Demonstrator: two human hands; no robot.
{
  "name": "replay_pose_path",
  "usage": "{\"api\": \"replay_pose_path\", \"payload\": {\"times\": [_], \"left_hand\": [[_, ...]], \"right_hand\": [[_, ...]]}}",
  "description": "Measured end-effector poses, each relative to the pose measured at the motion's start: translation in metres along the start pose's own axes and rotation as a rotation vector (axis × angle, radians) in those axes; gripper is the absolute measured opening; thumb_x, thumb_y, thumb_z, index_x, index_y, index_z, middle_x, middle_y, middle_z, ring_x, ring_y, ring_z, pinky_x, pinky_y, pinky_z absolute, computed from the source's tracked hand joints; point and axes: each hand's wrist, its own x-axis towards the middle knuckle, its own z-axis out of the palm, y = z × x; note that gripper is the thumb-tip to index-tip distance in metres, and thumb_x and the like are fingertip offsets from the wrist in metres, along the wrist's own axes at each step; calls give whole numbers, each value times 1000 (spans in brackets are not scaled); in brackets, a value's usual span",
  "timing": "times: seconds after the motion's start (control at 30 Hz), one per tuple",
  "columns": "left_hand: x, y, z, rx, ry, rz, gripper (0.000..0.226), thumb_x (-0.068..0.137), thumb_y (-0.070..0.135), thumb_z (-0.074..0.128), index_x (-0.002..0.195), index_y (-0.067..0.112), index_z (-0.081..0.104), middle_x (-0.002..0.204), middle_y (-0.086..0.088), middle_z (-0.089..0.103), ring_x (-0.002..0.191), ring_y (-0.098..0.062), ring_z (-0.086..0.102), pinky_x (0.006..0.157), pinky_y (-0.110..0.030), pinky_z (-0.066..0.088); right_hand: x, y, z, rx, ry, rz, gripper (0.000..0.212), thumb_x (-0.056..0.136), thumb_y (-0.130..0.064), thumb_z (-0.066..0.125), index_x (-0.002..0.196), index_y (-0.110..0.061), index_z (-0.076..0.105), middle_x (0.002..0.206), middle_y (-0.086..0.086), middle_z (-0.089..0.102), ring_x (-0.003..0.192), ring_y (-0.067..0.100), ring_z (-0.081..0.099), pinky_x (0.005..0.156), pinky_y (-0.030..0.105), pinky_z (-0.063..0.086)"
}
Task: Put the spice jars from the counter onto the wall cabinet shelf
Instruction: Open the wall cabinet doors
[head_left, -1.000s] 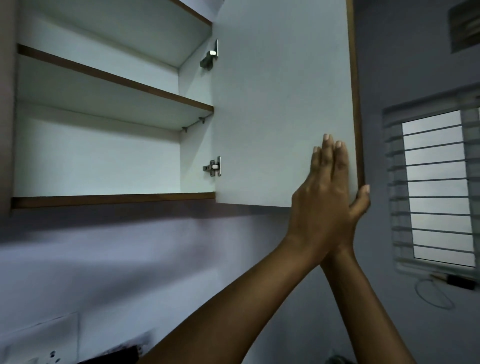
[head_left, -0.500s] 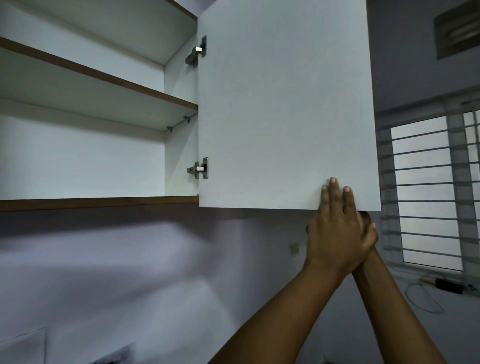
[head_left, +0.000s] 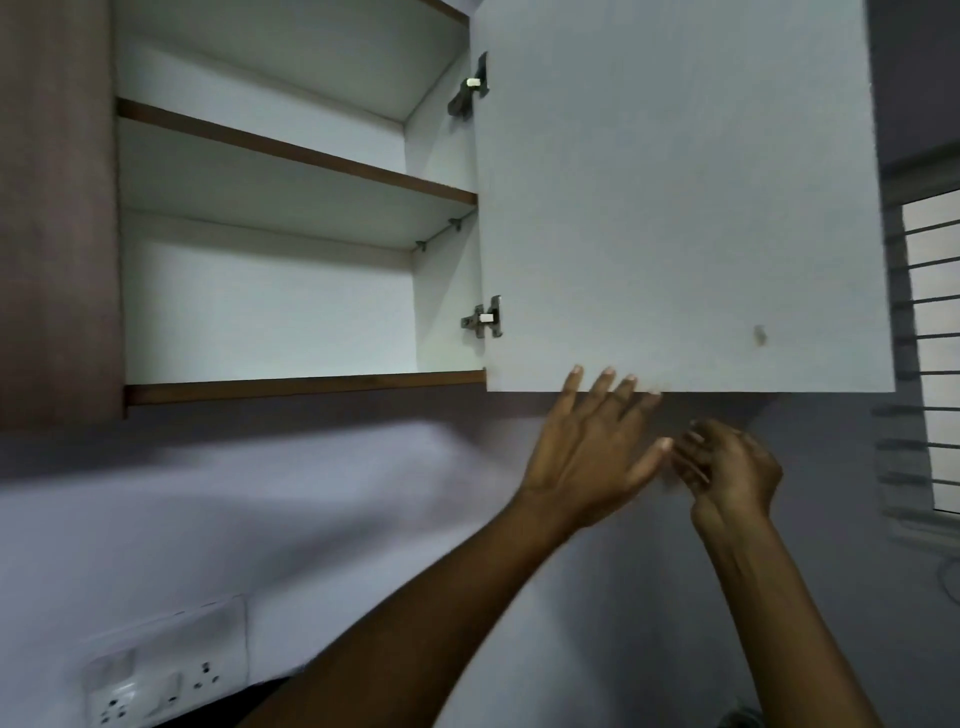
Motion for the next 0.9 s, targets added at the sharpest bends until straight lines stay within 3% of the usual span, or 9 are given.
{"api": "replay_pose_path", "payload": {"times": [0.1, 0.23, 0.43, 0.5, 0.6, 0.7, 0.8, 0.9], "left_hand": [[-39, -54, -20, 147, 12, -50, 48, 97, 35, 34, 140, 16, 40, 149, -7, 38, 142, -23, 25, 118, -42, 1], [-89, -118, -53, 259, -12, -171, 41, 93, 26, 39, 131, 15, 51, 143, -6, 46, 138, -21, 33, 118, -43, 8], [-159, -183, -99, 521, -15, -305, 27, 84, 18, 54, 106, 10, 68, 124, -9, 62, 125, -26, 50, 112, -49, 26], [-176, -199, -114, 591, -30, -351, 28, 83, 18, 54, 106, 12, 67, 126, -9, 61, 128, -28, 47, 113, -50, 25], [-194, -221, -133, 630, -46, -425, 43, 86, 19, 45, 129, 13, 52, 148, -9, 39, 141, -28, 26, 117, -49, 7], [-202, -244, -148, 707, -1, -520, 64, 88, 25, 44, 147, 11, 23, 158, -11, 9, 146, -30, 4, 117, -46, -2], [-199, -263, -158, 664, 38, -711, 83, 91, 39, 46, 149, 8, -3, 157, -15, -13, 145, -31, -12, 117, -45, -5], [-191, -278, -159, 634, 29, -887, 95, 90, 53, 45, 146, 7, -16, 154, -18, -23, 143, -33, -20, 116, -46, -7]], "right_hand": [[-15, 34, 22, -113, -142, 151, 21, 87, -2, 52, 69, -11, 55, 46, -1, 59, 46, 12, 54, 49, 21, 46], [-46, 68, 77, -200, -420, 257, 11, 87, -4, 54, 77, -7, 59, 71, 11, 61, 63, 21, 58, 61, 28, 49], [-104, 100, 164, -269, -756, 308, 12, 86, -6, 56, 76, -8, 62, 72, 11, 65, 63, 21, 62, 60, 28, 51], [-124, 108, 193, -269, -839, 318, 14, 87, -6, 55, 75, -8, 62, 72, 11, 65, 62, 21, 62, 59, 28, 51], [-149, 118, 231, -248, -926, 322, 14, 88, -5, 54, 76, -7, 61, 70, 10, 64, 61, 20, 62, 58, 27, 52], [-174, 121, 268, -208, -985, 316, 13, 87, -4, 57, 76, -5, 63, 69, 11, 65, 60, 19, 63, 58, 26, 55], [-197, 122, 302, -139, -947, 261, 10, 84, -3, 59, 79, 0, 67, 69, 10, 63, 61, 18, 60, 58, 22, 53], [-218, 119, 335, -123, -904, 154, 13, 83, -8, 58, 80, 0, 67, 71, 9, 59, 70, 20, 55, 69, 32, 50]]}}
